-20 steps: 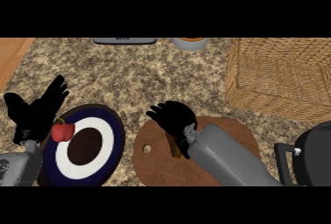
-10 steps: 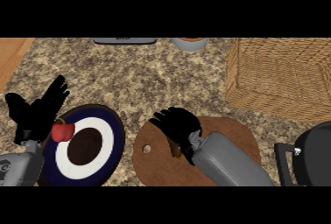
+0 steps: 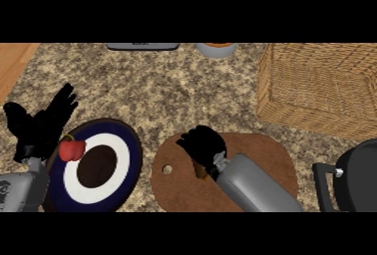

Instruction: Pick the sweet potato from the cutting board and place it in the basket

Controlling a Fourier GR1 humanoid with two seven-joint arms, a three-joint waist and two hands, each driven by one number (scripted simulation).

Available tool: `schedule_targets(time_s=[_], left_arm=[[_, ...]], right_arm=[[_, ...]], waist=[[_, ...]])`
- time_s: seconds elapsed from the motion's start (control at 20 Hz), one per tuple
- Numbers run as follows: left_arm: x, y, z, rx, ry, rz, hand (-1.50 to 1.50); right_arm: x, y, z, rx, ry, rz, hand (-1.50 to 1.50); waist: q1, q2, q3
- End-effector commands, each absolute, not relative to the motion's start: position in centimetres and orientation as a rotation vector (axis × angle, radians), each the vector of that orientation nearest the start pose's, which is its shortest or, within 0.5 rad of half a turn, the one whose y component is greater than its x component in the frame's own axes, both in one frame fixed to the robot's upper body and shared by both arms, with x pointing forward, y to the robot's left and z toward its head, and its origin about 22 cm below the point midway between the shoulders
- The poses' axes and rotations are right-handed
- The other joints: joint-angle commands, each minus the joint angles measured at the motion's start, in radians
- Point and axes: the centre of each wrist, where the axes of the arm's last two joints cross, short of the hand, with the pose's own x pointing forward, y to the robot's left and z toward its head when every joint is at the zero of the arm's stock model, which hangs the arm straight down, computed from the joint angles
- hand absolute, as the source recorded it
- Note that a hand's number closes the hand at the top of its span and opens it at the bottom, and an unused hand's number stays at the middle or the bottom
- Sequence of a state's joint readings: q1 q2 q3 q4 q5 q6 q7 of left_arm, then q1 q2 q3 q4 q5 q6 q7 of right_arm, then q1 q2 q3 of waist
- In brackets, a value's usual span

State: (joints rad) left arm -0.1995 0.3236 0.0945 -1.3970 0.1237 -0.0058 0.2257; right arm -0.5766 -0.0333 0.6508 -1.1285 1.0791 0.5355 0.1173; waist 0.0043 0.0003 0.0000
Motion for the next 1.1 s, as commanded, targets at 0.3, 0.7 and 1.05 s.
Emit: schedule_targets(time_s=[0.3, 0.7, 1.05], left_arm=[[28.8, 29.8, 2.4, 0.198, -1.376, -0.077, 0.00], [28.8, 32.1, 3.1, 0.220, -1.364, -0.028, 0.00], [28.6, 32.3, 3.6, 0.233, -1.382, -0.058, 0.00]], right_arm=[[31.7, -5.8, 0.4, -0.486, -1.040, 2.169, 1.50], [25.9, -7.8, -1.1, -0.485, -1.206, 1.645, 1.50], [17.2, -8.2, -1.6, -0.435, -1.293, 1.247, 1.50]], waist=[[0.002, 0.001, 0.000], [-0.049, -0.009, 0.002], [-0.038, -0.007, 0.000]])
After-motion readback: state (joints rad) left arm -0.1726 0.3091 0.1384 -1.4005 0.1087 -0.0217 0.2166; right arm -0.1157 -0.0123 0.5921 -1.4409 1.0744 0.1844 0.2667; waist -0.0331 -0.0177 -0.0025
